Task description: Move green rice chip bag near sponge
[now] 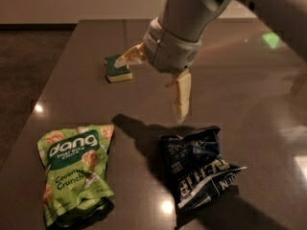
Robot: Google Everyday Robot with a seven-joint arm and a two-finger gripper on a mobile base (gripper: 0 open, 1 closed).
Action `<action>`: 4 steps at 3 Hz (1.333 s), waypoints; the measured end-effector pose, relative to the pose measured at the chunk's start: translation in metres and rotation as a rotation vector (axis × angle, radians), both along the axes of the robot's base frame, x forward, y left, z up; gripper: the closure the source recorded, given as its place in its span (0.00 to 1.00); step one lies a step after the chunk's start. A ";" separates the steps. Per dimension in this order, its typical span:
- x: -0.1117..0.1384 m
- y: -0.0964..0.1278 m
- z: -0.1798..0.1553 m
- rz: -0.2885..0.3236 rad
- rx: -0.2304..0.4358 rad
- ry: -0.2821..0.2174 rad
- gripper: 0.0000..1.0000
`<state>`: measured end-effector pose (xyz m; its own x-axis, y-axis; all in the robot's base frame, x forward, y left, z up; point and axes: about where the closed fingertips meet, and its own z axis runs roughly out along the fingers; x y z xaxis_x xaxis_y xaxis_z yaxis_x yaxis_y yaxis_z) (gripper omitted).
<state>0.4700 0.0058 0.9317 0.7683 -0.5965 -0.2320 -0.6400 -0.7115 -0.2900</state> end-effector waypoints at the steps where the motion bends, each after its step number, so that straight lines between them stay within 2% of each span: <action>1: -0.022 0.024 -0.015 0.095 -0.024 0.035 0.00; 3: -0.061 0.084 -0.034 0.182 -0.032 0.061 0.00; 4: -0.076 0.105 -0.049 0.212 -0.057 0.069 0.00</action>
Offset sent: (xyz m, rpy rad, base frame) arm -0.0729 0.0934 -0.0359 -0.0320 0.0869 0.2054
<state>0.3940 0.1108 0.8827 0.8613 -0.4373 -0.2586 -0.4915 -0.8462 -0.2060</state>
